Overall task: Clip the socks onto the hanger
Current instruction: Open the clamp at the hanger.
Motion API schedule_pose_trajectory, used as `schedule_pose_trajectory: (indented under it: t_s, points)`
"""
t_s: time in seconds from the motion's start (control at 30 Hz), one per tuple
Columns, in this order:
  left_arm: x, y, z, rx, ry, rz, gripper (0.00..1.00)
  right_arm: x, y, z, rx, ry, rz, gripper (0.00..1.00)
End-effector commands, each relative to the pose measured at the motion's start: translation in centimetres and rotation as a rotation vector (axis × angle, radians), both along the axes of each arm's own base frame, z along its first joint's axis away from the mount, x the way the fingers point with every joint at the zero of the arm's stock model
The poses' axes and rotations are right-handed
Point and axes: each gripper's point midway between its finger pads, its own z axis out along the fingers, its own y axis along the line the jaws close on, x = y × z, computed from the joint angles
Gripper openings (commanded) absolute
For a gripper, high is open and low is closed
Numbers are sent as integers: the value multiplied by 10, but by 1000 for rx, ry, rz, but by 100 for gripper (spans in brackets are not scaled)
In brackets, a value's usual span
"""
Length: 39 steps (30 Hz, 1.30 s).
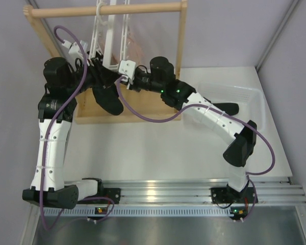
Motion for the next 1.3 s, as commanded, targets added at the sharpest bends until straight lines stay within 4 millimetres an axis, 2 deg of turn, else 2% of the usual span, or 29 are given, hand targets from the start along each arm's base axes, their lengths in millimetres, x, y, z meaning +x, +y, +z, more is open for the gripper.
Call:
schedule_pose_trajectory:
  t_s: [0.0, 0.2, 0.4, 0.53, 0.67, 0.77, 0.8, 0.9, 1.0, 1.03, 1.07, 1.13, 1.17, 1.23, 1.27]
  points:
    - [19, 20, 10, 48, -62, 113, 47, -26, -5, 54, 78, -84, 54, 0]
    - [13, 12, 19, 28, -83, 74, 54, -26, 1, 53, 66, -89, 51, 0]
    - [11, 9, 22, 35, -97, 60, 55, -24, 4, 47, 53, -87, 46, 0]
    - [10, 3, 24, 31, -105, 31, 55, -24, 4, 48, 55, -92, 47, 0]
    - [13, 4, 22, 39, -100, 51, 53, -25, 4, 49, 56, -88, 50, 0]
    - [16, 9, 20, 50, -93, 79, 47, -27, 2, 50, 59, -84, 52, 0]
    - [16, 11, 20, 53, -95, 91, 41, -27, 2, 51, 60, -85, 53, 0]
    - [20, 16, 21, 58, -98, 131, 32, -27, 1, 49, 51, -84, 50, 0]
    - [19, 16, 22, 52, -100, 133, 18, -27, 0, 47, 46, -85, 49, 0]
    - [19, 16, 23, 50, -104, 129, 8, -27, 0, 46, 43, -85, 44, 0]
    - [18, 15, 23, 45, -105, 127, 4, -26, -1, 43, 38, -81, 40, 0]
    - [17, 12, 22, 31, -100, 111, 0, -24, -3, 43, 34, -82, 28, 9]
    - [17, 12, 22, 23, -97, 109, 0, -25, -5, 44, 35, -83, 23, 20]
    - [16, 9, 25, 8, -101, 97, 0, -22, -9, 40, 26, -77, 6, 34]
    - [16, 8, 26, 4, -101, 91, 0, -22, -11, 39, 24, -75, 2, 45]
